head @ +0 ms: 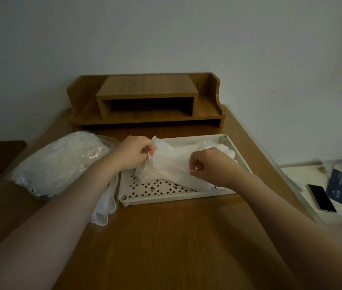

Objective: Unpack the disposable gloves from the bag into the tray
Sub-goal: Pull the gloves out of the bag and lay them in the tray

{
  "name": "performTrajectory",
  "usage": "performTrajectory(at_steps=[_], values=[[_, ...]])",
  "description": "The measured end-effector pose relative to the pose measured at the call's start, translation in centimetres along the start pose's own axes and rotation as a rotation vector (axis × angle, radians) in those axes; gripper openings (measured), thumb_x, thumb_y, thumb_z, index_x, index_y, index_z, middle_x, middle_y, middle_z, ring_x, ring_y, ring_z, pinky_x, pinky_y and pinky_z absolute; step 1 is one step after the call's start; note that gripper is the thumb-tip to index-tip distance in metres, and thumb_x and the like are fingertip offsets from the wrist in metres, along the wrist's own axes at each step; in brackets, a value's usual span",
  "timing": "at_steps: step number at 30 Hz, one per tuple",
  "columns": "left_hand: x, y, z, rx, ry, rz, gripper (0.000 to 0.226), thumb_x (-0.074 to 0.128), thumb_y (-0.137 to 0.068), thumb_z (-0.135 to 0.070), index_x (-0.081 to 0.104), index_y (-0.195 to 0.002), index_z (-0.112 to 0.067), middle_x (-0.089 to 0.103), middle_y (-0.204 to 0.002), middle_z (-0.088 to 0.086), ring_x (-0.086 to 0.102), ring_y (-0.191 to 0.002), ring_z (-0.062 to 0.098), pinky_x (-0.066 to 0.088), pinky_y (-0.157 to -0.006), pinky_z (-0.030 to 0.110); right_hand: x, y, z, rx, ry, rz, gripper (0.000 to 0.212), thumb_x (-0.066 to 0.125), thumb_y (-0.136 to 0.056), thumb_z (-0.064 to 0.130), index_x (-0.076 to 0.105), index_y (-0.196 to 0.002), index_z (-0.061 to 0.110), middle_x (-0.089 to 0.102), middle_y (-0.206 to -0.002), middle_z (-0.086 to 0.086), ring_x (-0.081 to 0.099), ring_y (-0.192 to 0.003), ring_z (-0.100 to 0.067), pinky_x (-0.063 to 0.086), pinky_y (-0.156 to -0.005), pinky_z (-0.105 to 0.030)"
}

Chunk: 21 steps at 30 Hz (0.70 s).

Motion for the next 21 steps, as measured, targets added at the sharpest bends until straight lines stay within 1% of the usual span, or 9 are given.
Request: performTrajectory(at_steps=[3,6,8,10,12,14,16,18,21], values=[[0.3,0.3,0.1,-0.005,-0.023,0.049,0.042,0.049,-0.084,0.006,0.053,-0.065,-0.031,0.063,-0.116,-0.001,0.059,-0.106,0.022,0.047,-0.094,0.043,0.3,0.6,0.6,-0.007,0.089,0.040,0.011,0.057,-0.092,0.028,0.063,-0.096,0.020,0.049,-0.075,0.011,0.045,-0.069,-0.006,0.039,-0.066,-0.018],[1.1,0.9,-0.1,-0.058,-0.130,0.169,0.029,0.049,-0.086,-0.005,0.061,-0.073,-0.028,0.060,-0.125,-0.006,0.054,-0.113,0.018,0.044,-0.098,0.040,1.1,1.1,0.6,0.052,0.031,0.144,0.028,0.051,-0.091,0.050,0.059,-0.082,0.024,0.054,-0.074,0.006,0.051,-0.070,-0.011,0.040,-0.066,-0.024],[0.7,1.0,-1.0,-0.047,-0.250,0.110,0.018,0.050,-0.091,-0.018,0.067,-0.088,-0.022,0.060,-0.120,-0.005,0.045,-0.121,0.016,0.038,-0.099,0.037,0.4,1.2,0.4,0.055,-0.050,0.020,0.033,0.041,-0.096,0.047,0.053,-0.074,0.027,0.054,-0.075,0.004,0.049,-0.068,-0.011,0.040,-0.068,-0.027],[-0.1,0.9,-2.9,0.032,-0.309,-0.069,0.022,0.047,-0.093,-0.025,0.067,-0.097,-0.017,0.060,-0.112,-0.004,0.042,-0.121,0.015,0.035,-0.098,0.036,-0.6,0.9,0.2,0.027,-0.002,-0.198,0.029,0.038,-0.100,0.036,0.063,-0.094,0.022,0.060,-0.102,-0.003,0.054,-0.092,-0.016,0.045,-0.084,-0.031],[0.1,0.5,-5.2,0.105,-0.240,-0.142,0.023,0.042,-0.095,-0.018,0.062,-0.106,-0.016,0.057,-0.118,-0.003,0.039,-0.123,0.014,0.031,-0.101,0.033,0.0,0.2,0.0,0.015,0.100,-0.188,0.037,0.038,-0.101,0.033,0.051,-0.131,0.016,0.048,-0.139,-0.005,0.042,-0.128,-0.021,0.030,-0.109,-0.035],[2.3,-0.1,-6.7,0.100,-0.147,-0.030,0.034,0.037,-0.097,-0.009,0.052,-0.127,-0.015,0.047,-0.136,-0.001,0.036,-0.130,0.012,0.027,-0.106,0.027,2.3,-0.7,0.0,-0.017,0.224,-0.016,0.056,0.037,-0.099,0.041,0.027,-0.148,0.016,0.023,-0.156,-0.003,0.016,-0.144,-0.021,0.006,-0.118,-0.037],[5.4,-0.6,-6.6,0.031,-0.104,0.137,0.042,0.033,-0.101,-0.015,0.035,-0.143,-0.015,0.031,-0.151,0.001,0.028,-0.138,0.014,0.022,-0.110,0.026,4.1,-1.2,-0.5,-0.005,0.283,0.084,0.070,0.032,-0.096,0.054,0.011,-0.152,0.019,0.010,-0.160,-0.001,0.002,-0.147,-0.021,-0.008,-0.116,-0.042],[7.5,-1.0,-5.1,-0.045,-0.178,0.249,0.051,0.028,-0.103,-0.032,0.018,-0.150,-0.014,0.012,-0.158,0.005,0.012,-0.145,0.017,0.012,-0.115,0.030,4.6,-1.4,-1.7,0.067,0.273,0.141,0.078,0.029,-0.092,0.065,0.003,-0.153,0.023,0.000,-0.161,-0.001,-0.006,-0.147,-0.023,-0.014,-0.113,-0.048],[8.3,-1.3,-2.5,-0.203,-0.294,0.268,0.074,0.021,-0.097,-0.057,0.000,-0.151,-0.012,-0.007,-0.159,0.008,-0.003,-0.146,0.023,0.004,-0.117,0.037,4.4,-1.3,-3.9,0.169,0.291,0.210,0.090,0.026,-0.082,0.079,-0.004,-0.151,0.029,-0.011,-0.160,-0.002,-0.014,-0.146,-0.027,-0.017,-0.111,-0.053]])
Point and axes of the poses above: each hand's wrist, its own y-axis away from the middle knuckle, its own x-axis out of the palm, z = x × y, the point moved 5 cm from there along -y, towards the middle knuckle
